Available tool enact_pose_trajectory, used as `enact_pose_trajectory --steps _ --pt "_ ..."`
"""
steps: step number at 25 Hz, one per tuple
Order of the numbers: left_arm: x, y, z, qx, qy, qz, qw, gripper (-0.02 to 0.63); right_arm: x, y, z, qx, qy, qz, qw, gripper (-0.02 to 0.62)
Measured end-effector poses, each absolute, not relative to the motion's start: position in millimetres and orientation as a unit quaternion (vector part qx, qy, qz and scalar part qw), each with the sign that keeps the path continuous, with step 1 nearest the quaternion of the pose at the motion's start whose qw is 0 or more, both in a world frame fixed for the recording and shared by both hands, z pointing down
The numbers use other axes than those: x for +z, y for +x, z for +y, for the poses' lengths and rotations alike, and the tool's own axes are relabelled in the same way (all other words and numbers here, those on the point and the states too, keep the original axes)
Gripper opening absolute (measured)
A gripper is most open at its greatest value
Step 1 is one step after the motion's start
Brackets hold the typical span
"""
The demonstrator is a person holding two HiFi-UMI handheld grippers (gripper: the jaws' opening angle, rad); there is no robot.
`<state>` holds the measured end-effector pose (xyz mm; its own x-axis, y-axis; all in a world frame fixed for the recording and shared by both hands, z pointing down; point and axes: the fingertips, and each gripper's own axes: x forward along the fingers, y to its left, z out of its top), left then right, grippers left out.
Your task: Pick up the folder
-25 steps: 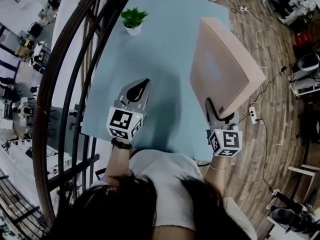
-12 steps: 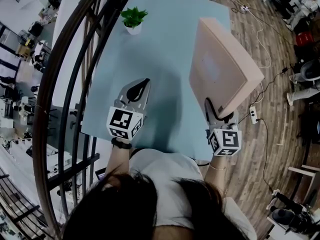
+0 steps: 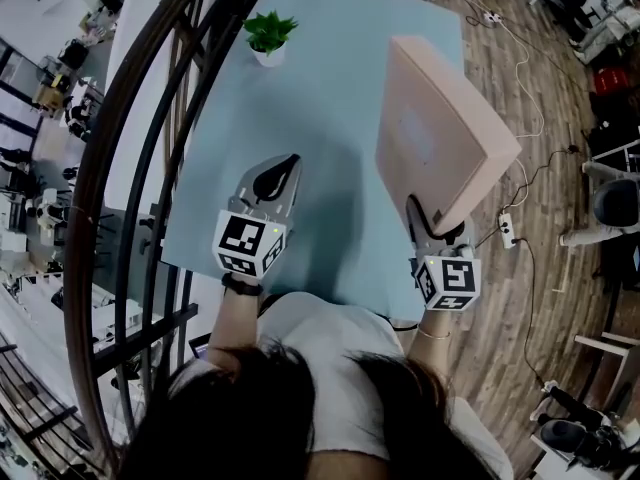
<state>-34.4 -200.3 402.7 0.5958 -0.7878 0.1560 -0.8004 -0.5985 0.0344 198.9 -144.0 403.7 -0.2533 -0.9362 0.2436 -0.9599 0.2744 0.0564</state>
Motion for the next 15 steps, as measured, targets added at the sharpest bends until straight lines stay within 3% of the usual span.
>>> enact_pose_trajectory --steps 15 --pt "403.6 -36.7 -195.7 0.063 0.891 -0.447 0.053 0.057 407.3 198.9 -139.4 0.058 0.600 -0.789 0.121 0.265"
